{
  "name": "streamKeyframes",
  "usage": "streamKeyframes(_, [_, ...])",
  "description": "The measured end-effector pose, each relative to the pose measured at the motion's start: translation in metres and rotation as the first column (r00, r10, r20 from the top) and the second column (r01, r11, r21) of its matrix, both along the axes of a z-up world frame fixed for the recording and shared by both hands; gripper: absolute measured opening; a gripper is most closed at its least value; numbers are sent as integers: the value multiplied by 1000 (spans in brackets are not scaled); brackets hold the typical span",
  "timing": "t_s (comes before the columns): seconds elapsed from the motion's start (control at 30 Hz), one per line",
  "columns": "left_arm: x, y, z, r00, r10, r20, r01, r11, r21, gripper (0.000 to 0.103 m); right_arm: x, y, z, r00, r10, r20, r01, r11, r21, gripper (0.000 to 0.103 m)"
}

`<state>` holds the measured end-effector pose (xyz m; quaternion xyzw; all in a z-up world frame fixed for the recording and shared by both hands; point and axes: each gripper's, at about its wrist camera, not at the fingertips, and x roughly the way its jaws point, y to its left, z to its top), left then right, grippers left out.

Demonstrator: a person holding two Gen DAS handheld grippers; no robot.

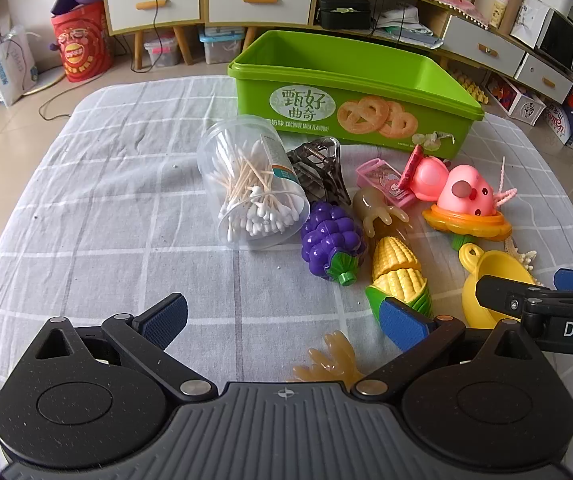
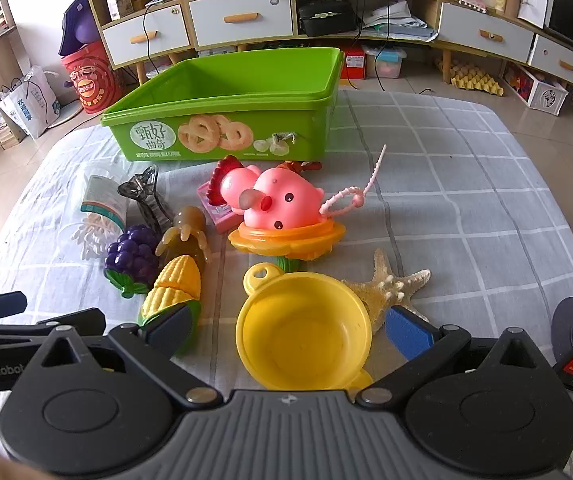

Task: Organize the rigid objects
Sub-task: 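Move the left tool to the tan rubber octopus while the right tool approaches the yellow pot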

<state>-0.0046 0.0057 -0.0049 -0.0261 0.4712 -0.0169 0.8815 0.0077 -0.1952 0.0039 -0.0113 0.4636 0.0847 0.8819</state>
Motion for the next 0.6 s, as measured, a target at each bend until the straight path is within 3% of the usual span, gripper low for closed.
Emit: streamKeyframes(0.6, [-3, 8, -4, 1000, -7, -8, 7, 1000, -10, 101, -1, -5, -2, 1000, -4, 1, 4, 1000, 1, 87])
